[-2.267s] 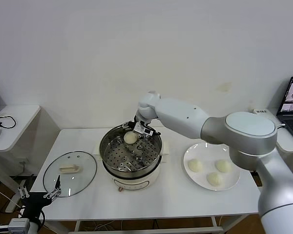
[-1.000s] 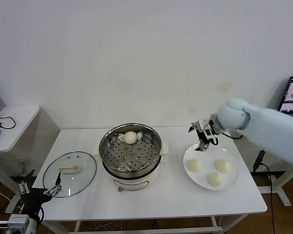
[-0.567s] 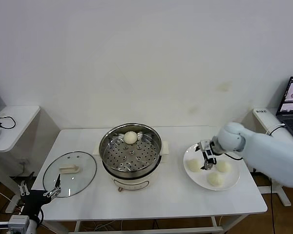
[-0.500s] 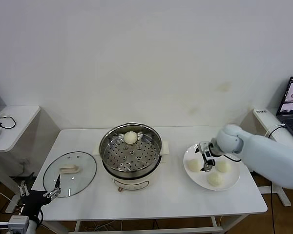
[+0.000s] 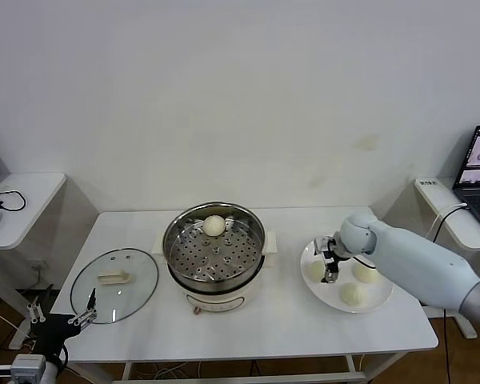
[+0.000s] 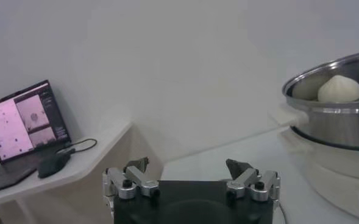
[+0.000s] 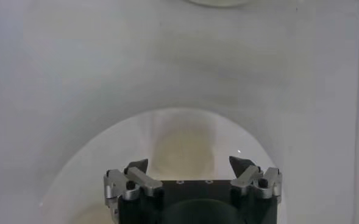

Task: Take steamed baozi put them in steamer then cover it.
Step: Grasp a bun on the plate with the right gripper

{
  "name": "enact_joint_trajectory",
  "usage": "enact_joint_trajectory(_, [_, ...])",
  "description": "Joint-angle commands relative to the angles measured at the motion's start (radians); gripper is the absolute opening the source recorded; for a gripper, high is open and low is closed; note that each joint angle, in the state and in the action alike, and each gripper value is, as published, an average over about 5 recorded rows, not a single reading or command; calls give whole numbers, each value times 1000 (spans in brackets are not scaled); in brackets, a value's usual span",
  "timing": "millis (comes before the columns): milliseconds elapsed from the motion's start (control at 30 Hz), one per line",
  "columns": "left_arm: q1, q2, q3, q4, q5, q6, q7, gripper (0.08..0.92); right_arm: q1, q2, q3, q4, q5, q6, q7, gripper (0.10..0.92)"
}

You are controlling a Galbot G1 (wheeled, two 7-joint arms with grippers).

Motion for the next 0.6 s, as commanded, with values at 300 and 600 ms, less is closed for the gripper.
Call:
enact_joint_trajectory(300, [-4,-2,1,5,0,-1,1,823,-23,58,32,-103,-33,-3,-25,728])
enact_joint_trajectory(600, [-3,-2,0,-1,0,-1,1,823,44,21,15,-44,17,-23,-67,624])
